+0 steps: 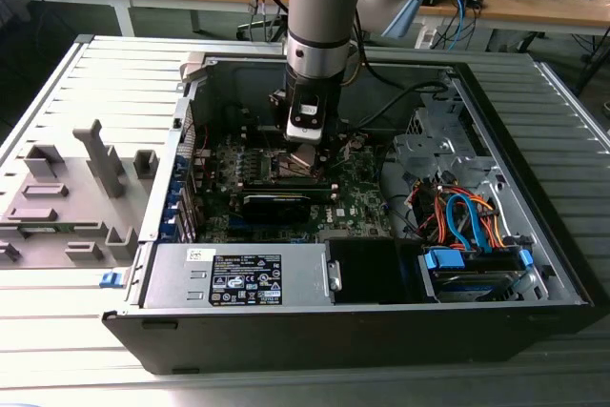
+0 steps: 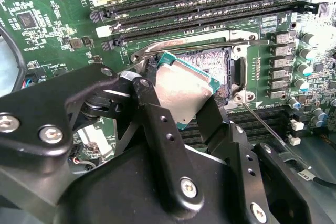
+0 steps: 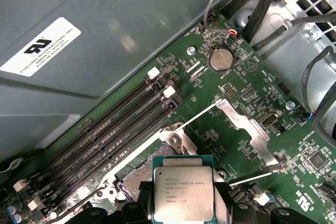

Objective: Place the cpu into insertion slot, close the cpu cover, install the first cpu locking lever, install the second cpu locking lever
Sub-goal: 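Place the cpu into insertion slot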

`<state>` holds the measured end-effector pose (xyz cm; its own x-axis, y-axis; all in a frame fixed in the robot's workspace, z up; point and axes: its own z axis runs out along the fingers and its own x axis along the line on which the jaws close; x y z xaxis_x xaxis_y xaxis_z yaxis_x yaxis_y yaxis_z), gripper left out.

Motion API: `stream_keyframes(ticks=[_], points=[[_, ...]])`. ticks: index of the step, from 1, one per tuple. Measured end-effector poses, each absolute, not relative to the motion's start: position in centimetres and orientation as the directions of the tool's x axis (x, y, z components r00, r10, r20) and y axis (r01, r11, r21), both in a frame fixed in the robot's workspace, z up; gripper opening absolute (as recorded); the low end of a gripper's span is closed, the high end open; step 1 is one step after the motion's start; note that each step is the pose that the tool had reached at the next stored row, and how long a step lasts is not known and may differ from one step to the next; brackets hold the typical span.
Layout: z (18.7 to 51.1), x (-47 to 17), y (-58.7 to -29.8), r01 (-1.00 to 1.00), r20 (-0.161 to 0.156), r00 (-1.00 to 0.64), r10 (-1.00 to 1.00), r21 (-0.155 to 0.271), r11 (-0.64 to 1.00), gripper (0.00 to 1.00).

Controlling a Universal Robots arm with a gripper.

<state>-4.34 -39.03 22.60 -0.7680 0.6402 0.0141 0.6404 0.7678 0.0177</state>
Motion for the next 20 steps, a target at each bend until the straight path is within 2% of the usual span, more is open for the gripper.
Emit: stream_keyframes(ticks=[20], points=[[22.53, -4.34, -39.03, 0.667, 0.014, -0.745, 0.667, 0.018, 0.744, 0.55]])
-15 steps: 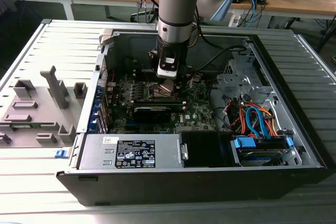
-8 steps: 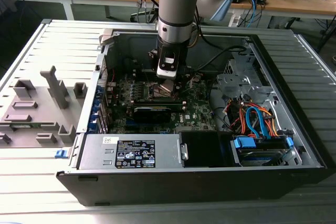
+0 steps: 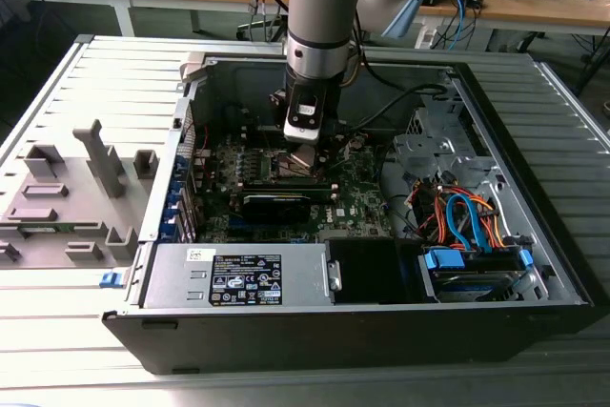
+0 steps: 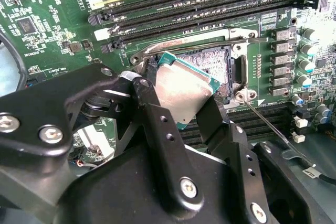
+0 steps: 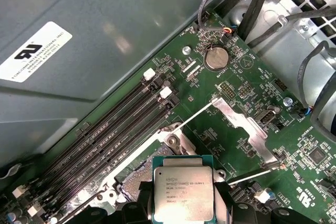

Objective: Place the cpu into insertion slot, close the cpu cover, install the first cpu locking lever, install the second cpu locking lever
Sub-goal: 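Place the cpu into insertion slot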

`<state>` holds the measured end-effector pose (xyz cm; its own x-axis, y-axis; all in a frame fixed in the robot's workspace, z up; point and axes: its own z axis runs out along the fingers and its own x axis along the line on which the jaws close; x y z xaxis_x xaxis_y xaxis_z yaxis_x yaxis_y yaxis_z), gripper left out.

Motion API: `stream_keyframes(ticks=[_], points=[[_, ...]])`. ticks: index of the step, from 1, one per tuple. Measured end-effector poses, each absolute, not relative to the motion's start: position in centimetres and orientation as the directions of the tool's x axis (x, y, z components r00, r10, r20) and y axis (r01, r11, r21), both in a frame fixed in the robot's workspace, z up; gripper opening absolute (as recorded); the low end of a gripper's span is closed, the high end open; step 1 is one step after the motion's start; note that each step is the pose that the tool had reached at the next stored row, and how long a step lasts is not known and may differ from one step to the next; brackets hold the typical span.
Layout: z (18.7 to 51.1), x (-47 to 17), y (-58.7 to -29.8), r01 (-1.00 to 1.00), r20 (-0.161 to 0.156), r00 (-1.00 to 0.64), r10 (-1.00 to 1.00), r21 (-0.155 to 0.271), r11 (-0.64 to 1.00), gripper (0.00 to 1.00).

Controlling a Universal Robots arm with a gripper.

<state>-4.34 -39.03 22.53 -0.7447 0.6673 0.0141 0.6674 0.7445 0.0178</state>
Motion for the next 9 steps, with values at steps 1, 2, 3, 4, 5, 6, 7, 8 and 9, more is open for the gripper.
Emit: stream_keyframes(ticks=[1, 2, 3, 4, 5, 6, 7, 8, 9], points=[[22.53, -4.34, -39.03, 0.669, 0.014, -0.744, 0.668, 0.018, 0.743, 0.55], [22.53, -4.34, -39.03, 0.670, 0.014, -0.743, 0.669, 0.018, 0.743, 0.55], [22.53, -4.34, -39.03, 0.671, 0.014, -0.741, 0.671, 0.018, 0.741, 0.55], [22.52, -4.34, -39.03, 0.672, 0.014, -0.740, 0.672, 0.018, 0.740, 0.55], [22.52, -4.34, -39.03, 0.673, 0.014, -0.739, 0.673, 0.018, 0.739, 0.55], [22.52, -4.34, -39.03, 0.674, 0.014, -0.738, 0.674, 0.018, 0.738, 0.55], [22.52, -4.34, -39.03, 0.675, 0.014, -0.737, 0.675, 0.018, 0.737, 0.55], [22.52, -4.34, -39.03, 0.677, 0.014, -0.736, 0.677, 0.018, 0.736, 0.55], [22.52, -4.34, -39.03, 0.678, 0.014, -0.735, 0.678, 0.018, 0.735, 0.55]])
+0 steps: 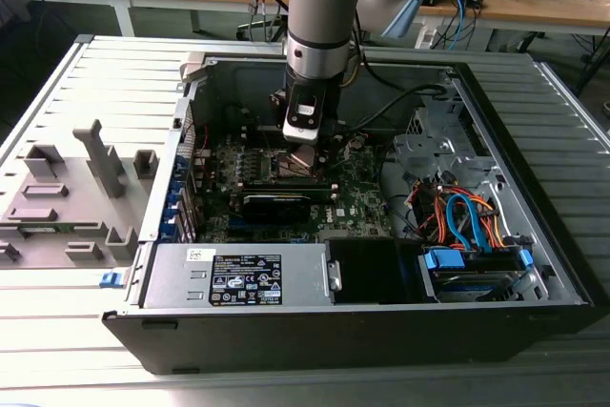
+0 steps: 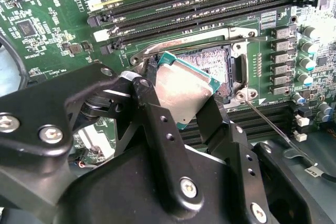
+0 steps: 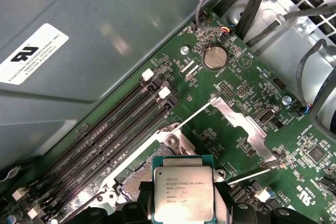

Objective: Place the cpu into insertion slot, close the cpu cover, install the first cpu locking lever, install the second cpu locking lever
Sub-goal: 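Place the cpu into insertion slot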

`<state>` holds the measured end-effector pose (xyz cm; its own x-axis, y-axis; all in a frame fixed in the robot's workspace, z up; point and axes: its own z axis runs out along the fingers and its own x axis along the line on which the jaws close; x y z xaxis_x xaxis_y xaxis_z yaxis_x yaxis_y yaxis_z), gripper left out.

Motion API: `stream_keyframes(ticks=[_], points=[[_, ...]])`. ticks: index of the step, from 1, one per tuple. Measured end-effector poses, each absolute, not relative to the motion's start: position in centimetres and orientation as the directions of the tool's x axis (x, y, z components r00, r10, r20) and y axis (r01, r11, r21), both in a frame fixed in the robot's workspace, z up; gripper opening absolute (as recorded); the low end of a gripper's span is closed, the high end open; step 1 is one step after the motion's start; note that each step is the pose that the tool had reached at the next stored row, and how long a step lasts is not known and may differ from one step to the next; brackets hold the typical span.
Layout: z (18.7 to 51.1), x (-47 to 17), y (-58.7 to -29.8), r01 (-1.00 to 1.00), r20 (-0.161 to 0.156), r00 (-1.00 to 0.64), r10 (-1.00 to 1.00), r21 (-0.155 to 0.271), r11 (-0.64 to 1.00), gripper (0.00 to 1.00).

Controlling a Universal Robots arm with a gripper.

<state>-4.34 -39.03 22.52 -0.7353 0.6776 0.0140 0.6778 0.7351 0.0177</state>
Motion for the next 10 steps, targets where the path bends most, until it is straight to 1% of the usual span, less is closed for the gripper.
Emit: stream_keyframes(ticks=[10], points=[[22.49, -4.34, -39.03, 0.691, 0.014, -0.723, 0.691, 0.018, 0.723, 0.55]])
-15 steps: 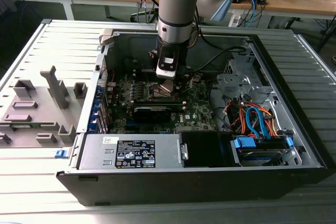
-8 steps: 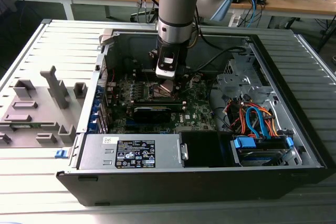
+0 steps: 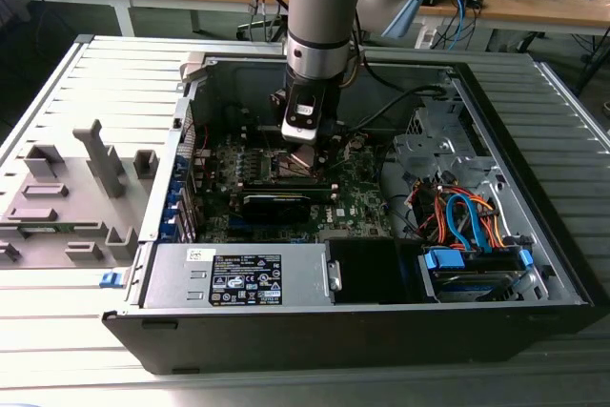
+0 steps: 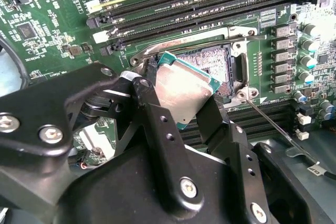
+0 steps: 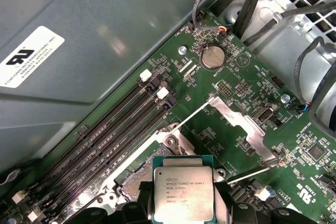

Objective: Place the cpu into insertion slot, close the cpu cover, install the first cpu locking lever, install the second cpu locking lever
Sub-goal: 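Place the cpu into insertion slot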

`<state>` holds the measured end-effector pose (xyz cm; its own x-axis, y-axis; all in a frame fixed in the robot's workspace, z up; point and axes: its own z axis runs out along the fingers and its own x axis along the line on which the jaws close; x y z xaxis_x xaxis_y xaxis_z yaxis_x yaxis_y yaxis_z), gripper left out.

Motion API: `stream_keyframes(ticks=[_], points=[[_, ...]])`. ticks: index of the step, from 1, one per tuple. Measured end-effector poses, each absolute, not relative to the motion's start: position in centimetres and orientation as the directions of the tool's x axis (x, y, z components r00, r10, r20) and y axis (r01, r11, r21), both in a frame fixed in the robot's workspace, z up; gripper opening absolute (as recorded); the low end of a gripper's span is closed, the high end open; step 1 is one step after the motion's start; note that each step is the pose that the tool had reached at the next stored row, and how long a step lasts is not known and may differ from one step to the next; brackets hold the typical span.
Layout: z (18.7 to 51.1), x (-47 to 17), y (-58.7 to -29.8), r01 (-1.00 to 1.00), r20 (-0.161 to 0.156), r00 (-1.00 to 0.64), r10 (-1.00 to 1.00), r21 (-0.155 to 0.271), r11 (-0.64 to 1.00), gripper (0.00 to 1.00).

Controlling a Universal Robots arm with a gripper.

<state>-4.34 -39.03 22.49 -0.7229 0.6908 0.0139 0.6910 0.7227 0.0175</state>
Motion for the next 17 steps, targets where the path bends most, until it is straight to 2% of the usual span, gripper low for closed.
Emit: stream_keyframes(ticks=[17], points=[[22.46, -4.36, -38.85, 0.723, 0.014, -0.691, 0.723, 0.017, 0.691, 0.55]])
